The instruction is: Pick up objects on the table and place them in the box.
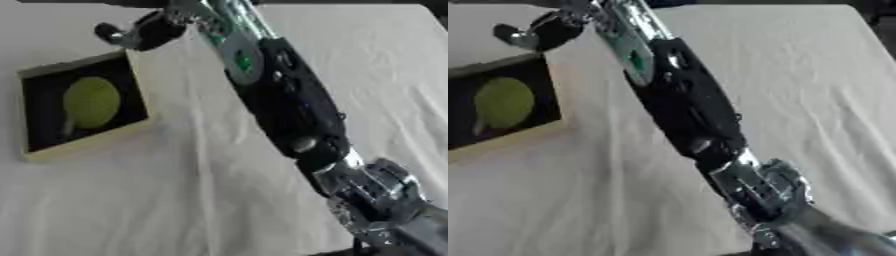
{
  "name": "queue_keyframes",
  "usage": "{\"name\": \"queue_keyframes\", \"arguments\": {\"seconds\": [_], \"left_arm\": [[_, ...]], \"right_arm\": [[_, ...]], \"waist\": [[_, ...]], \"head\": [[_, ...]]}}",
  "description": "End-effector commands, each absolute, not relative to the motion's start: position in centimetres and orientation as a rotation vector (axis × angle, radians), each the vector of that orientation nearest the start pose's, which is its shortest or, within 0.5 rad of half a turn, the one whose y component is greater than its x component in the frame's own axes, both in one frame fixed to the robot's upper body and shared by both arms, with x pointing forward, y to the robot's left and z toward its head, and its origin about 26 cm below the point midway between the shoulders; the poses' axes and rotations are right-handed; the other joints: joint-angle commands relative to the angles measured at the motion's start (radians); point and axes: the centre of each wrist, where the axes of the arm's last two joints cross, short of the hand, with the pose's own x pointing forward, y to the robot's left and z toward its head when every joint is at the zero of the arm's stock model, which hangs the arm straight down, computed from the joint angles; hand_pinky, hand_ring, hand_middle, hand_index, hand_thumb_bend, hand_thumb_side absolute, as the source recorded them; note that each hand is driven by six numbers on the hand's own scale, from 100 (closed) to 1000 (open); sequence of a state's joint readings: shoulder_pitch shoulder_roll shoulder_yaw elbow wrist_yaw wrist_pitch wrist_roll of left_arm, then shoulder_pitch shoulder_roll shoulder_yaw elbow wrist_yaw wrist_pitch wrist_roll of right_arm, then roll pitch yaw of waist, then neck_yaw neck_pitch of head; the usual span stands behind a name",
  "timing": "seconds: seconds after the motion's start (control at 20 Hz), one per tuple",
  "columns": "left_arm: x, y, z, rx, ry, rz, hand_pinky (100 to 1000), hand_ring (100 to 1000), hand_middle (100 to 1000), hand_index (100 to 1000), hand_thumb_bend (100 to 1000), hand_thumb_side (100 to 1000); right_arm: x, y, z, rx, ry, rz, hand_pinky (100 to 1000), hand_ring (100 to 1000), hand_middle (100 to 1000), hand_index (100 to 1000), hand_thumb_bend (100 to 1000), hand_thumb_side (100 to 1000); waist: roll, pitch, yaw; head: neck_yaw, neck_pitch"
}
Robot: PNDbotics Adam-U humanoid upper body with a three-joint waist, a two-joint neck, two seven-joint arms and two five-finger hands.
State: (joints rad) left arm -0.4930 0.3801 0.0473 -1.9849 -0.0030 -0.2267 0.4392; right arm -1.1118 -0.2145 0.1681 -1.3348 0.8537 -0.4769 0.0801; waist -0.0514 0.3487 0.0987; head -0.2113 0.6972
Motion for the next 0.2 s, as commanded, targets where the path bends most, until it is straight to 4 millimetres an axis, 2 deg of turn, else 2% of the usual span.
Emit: {"name": "queue_keyframes", "arguments": {"seconds": [0.05, 0.1, 0.2], "left_arm": [[30.8, 26.8, 27.0, -0.463, 3.456, -0.136, 751, 793, 619, 712, 181, 533], [30.8, 26.9, 27.0, -0.476, 3.455, -0.136, 751, 793, 619, 713, 181, 534], [30.7, 27.1, 26.9, -0.496, 3.455, -0.131, 751, 794, 619, 712, 180, 534]], "right_arm": [[41.0, -15.2, 34.7, 0.919, 2.689, -1.327, 820, 790, 802, 873, 226, 169], [40.7, -16.1, 34.7, 0.941, 2.702, -1.298, 820, 790, 801, 873, 275, 138], [40.0, -17.8, 34.6, 0.983, 2.724, -1.245, 827, 787, 797, 870, 250, 162]], "waist": [[0.004, -0.03, -0.007], [0.003, -0.032, -0.012], [0.001, -0.034, -0.021]], "head": [[0.036, 0.011], [0.045, 0.013], [0.06, 0.017]]}}
